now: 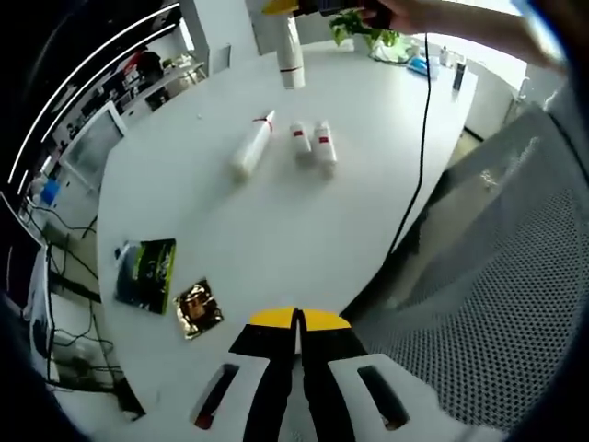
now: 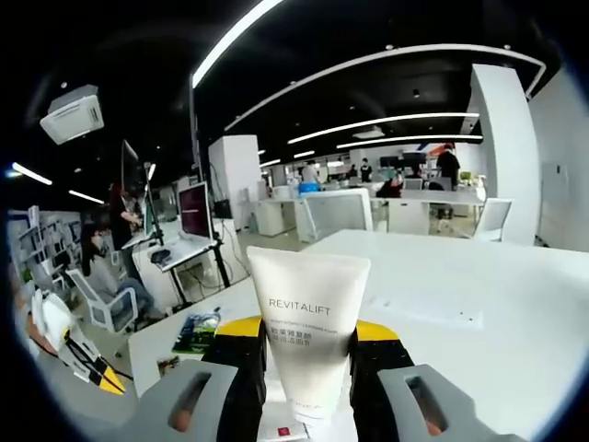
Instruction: Arrange the skincare products in the storage area until every visible bottle or jar stands upright without overlapping.
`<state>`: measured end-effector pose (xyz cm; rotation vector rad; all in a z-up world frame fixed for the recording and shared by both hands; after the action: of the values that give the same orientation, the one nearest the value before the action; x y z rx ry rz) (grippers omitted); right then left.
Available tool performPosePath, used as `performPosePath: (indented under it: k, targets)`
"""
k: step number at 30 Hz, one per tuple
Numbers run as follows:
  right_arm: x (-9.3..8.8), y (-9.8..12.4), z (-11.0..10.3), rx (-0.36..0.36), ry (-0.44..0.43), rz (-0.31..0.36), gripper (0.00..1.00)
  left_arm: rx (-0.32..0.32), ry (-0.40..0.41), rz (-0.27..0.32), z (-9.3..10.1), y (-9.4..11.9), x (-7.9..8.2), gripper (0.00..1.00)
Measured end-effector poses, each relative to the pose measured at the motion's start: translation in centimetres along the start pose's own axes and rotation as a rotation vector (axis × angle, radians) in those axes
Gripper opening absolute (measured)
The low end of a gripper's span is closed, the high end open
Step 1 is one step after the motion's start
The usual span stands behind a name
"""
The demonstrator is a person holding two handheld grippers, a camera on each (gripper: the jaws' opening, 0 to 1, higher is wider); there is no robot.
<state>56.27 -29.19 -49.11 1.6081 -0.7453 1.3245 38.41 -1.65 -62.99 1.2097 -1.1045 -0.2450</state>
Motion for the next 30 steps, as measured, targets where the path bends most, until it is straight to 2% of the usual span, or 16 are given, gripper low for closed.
performPosePath:
  k: [10, 16, 21, 25, 30]
  targets:
    - [-0.2, -2.3, 1.7, -0.032, 0.037, -0.02, 0.28, 0.012, 0.009, 0.006, -0.2, -0.1, 0.0, 0.0]
    - [-0.7, -3.4, 3.3, -0.101, 0.032, -0.028, 0.28, 0.016, 0.015, 0.009, -0.3, 0.0, 0.1, 0.0]
    - [-0.8, -4.3, 4.6, -0.135, 0.008, -0.027, 0.28, 0.021, 0.011, 0.009, -0.4, 0.0, 0.0, 0.0]
    - [-1.3, -5.0, 5.9, -0.176, -0.044, -0.033, 0.28, 0.027, 0.011, 0.018, -0.5, 0.1, 0.1, 0.0]
    - [-1.9, -5.9, 6.8, -0.214, -0.037, -0.051, 0.28, 0.035, 0.013, 0.025, -0.7, 0.1, 0.2, 0.0]
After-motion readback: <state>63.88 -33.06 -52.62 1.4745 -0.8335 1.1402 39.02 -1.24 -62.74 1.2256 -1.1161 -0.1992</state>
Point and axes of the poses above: the point that each gripper's makers call its tool centre point, and the gripper's own axes: y roughly backward along the fingers, z roughly to its right, x roughly out of its top, the point moved 2 cm from there along y, roughly backward along the fingers, and after that the axes turned 6 degrees about y, right-handed, at the moved point
